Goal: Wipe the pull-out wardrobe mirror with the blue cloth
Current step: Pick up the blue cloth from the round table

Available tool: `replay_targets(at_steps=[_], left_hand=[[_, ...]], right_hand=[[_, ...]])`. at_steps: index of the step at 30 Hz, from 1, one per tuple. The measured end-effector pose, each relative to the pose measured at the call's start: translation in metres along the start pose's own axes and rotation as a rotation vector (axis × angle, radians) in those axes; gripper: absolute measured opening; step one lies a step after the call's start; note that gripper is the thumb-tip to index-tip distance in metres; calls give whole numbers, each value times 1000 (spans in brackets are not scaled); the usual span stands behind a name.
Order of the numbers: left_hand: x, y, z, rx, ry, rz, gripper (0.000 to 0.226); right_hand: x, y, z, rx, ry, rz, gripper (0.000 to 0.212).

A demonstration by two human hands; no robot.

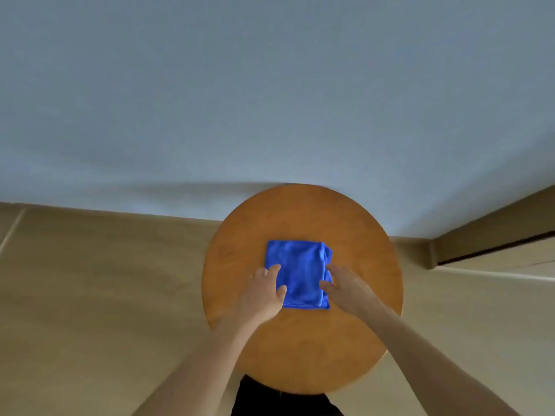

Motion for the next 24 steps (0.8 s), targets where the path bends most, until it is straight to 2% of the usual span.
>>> replay_targets(at_steps=[5,12,15,19,22,24], left_hand=[[24,-47,-28,57,-16,58,58],[55,-95,-62,56,-34,134,63],[61,-109,-69,22,-8,159,63],[64,-120,-69,-49,36,147,57],[66,-124,-61,-114,108,147,47],[66,-125,-56,-130,143,144,43]], right_hand=[[-18,-31,-27,34,-20,-91,59],[-39,-70,-60,-23,-94,-205,57],[-42,-85,-68,-48,-137,-252,56],[-40,-102,-76,-90,-181,-301,65],[-42,-109,-81,-105,-307,-357,68],[-45,-111,-82,-87,-441,-402,62]])
Point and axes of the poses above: each hand's wrist, its own y-axis away from the middle knuckle, its own z-axis out of the back of the hand, x = y × z, the point moved 6 cm from there along -y, towards the middle knuckle, and after that the axes turned 4 degrees about y, right-handed, at the moved point
